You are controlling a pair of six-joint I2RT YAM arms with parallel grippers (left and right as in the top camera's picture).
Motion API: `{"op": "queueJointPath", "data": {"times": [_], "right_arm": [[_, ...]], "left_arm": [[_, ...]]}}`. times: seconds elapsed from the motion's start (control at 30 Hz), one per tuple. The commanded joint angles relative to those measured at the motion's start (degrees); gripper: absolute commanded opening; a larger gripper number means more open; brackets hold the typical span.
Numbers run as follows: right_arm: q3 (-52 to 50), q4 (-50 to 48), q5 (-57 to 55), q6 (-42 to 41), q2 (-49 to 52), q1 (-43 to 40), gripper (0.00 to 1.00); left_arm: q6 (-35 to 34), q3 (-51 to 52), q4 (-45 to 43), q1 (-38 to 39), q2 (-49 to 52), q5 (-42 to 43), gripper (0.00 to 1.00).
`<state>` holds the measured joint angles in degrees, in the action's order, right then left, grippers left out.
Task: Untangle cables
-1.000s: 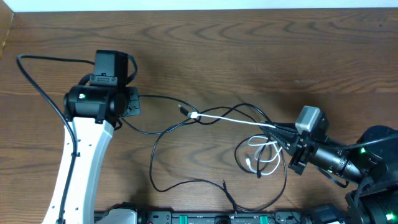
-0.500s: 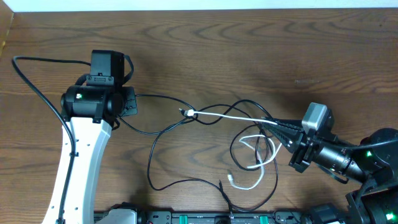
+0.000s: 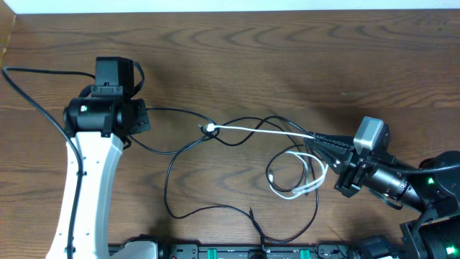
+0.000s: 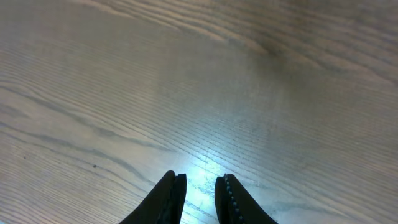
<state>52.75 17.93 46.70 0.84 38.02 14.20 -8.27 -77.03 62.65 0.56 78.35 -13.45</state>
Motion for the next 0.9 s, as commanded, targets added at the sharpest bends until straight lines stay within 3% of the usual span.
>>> {"op": "queueJointPath", "data": {"times": [0.0, 0.23, 0.37, 0.67, 0.87], "right_arm": [[0.37, -0.39, 0.04, -1.27, -0.57, -0.39, 0.01], [0.37, -0.42, 0.04, -1.38, -0.50, -0.39, 0.01], [0.37, -2.05, 0.04, -5.31, 1.79, -0.31, 0.01], [0.37, -22.80, 13.49, -18.03, 10.21, -0.22, 0.01], [0.37, -29.18, 14.53, -23.96, 11.93, -0.24, 0.01]], "left_arm": [[-1.07, 0.00, 0.11, -0.66, 2.82, -0.42, 0.25], [-1.03, 0.00, -0.17, -0.63, 5.42, 7.41, 0.24], [4.15, 0.00, -2.64, 1.46, 5.46, 19.34, 0.15], [4.15, 0.00, -5.60, 9.44, 5.49, 18.93, 0.15], [4.00, 0.00, -6.01, 10.19, 5.51, 18.84, 0.15]]}}
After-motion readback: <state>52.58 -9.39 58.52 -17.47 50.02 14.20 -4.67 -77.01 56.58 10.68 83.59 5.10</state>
